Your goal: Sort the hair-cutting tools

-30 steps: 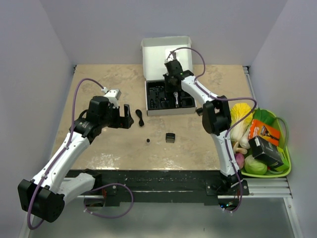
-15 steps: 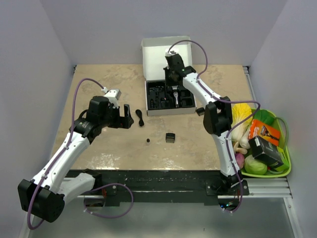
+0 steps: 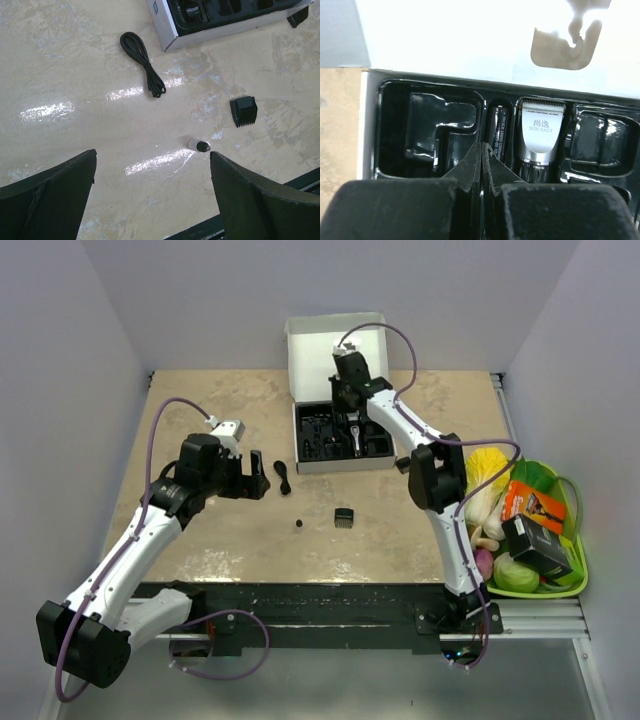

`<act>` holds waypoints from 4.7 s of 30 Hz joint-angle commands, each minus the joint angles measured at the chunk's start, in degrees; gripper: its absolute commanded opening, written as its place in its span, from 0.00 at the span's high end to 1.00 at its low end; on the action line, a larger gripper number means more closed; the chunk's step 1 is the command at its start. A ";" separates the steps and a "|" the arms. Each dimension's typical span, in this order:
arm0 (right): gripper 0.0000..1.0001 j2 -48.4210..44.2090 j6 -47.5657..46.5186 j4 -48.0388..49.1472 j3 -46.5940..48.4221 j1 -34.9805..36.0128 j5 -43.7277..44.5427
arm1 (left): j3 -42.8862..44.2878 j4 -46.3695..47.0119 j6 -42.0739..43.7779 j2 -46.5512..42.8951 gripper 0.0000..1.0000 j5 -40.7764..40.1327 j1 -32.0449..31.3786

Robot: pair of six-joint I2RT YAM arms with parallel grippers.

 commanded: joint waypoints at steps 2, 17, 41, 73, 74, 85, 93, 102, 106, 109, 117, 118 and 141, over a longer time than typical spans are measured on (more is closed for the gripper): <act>1.00 2.25 0.27 4.47 -4.92 0.22 1.01 | 0.96 1.46 1.21 0.06 0.01 0.55 -0.01; 1.00 -5.12 -0.26 5.09 -7.56 0.31 2.42 | 1.40 1.29 1.12 -0.21 0.01 0.73 -0.01; 0.46 -41.07 12.28 -5.37 -44.63 14.19 15.07 | 0.17 0.94 -0.81 -4.86 0.01 1.16 -0.01; 0.32 -34.68 37.80 3.25 -61.09 23.07 19.03 | -2.73 -1.52 -0.81 -9.96 0.01 1.87 -0.01; 0.32 -34.06 37.71 2.81 -60.74 23.07 19.29 | -2.64 -1.44 -0.81 -9.88 0.00 2.04 -0.01; 0.38 -31.59 37.18 4.39 -60.73 23.07 18.15 | -2.90 -0.73 -0.55 -8.91 0.01 2.22 -0.01; 0.62 -32.82 37.01 3.87 -62.14 23.07 18.77 | -2.90 -0.56 -0.55 -8.73 0.00 2.22 -0.01; 0.65 -35.90 29.90 -3.95 -50.41 23.07 22.19 | -2.29 -1.26 -0.46 -8.82 0.00 2.04 -0.01; 0.64 -33.01 22.36 -9.06 -40.54 22.81 24.73 | -1.94 -1.35 -0.55 -8.47 0.00 2.04 -0.01; 0.65 -30.10 18.39 -10.55 -34.73 20.53 22.30 | -1.50 -1.52 -0.46 -7.86 0.00 2.13 -0.01; 0.67 -26.25 12.32 -2.73 -29.91 12.53 14.55 | -0.36 -2.05 -0.02 -6.45 0.00 1.69 -0.01; 0.67 -25.19 11.27 -2.90 -28.84 12.52 14.81 | -0.27 -1.88 -0.11 -6.10 0.00 1.69 -0.01; 0.65 -12.96 5.89 1.58 -19.51 9.45 15.16 | -0.36 -1.43 -0.02 -3.55 0.00 0.55 -0.01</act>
